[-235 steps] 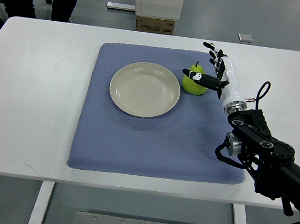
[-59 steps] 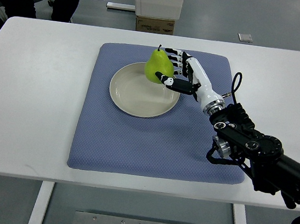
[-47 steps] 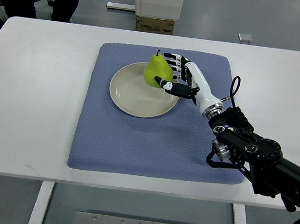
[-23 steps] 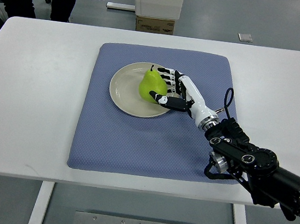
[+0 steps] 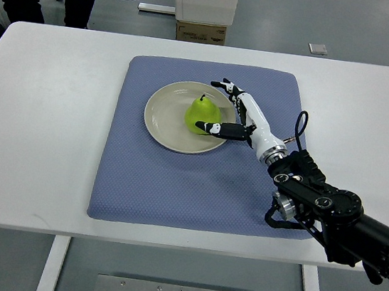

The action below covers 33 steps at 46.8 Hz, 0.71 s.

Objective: Place pear on plate with right hand
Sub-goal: 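Lower the pear onto the plate and open the right hand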

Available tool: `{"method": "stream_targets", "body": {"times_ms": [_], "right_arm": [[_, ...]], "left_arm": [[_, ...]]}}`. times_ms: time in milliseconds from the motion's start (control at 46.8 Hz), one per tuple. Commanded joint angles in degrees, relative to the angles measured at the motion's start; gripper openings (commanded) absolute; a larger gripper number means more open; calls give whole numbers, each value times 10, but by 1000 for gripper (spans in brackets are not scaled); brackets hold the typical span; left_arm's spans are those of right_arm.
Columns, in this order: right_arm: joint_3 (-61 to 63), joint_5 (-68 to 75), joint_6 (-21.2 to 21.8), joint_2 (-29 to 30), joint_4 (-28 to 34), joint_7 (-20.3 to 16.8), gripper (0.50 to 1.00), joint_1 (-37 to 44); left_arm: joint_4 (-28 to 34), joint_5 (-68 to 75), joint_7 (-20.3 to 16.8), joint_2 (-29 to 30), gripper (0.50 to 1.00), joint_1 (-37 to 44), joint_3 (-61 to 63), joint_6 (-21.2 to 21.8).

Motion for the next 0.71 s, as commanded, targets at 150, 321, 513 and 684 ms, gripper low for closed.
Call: {"method": "stream_targets", "body": {"times_ms": [150, 321, 513, 684], "right_arm": [[1, 0, 4, 0, 2, 0, 1000, 12], [2, 0, 4, 0, 22, 0, 1000, 14], [47, 0, 8, -18, 22, -2, 1000, 9], [85, 0, 8, -40, 21, -15, 1000, 6]], "left_arm": [[0, 0, 0, 0, 1000, 0, 0, 0], [0, 0, 0, 0, 1000, 0, 0, -1], [0, 0, 0, 0, 1000, 0, 0, 0], [0, 0, 0, 0, 1000, 0, 0, 0]]}}
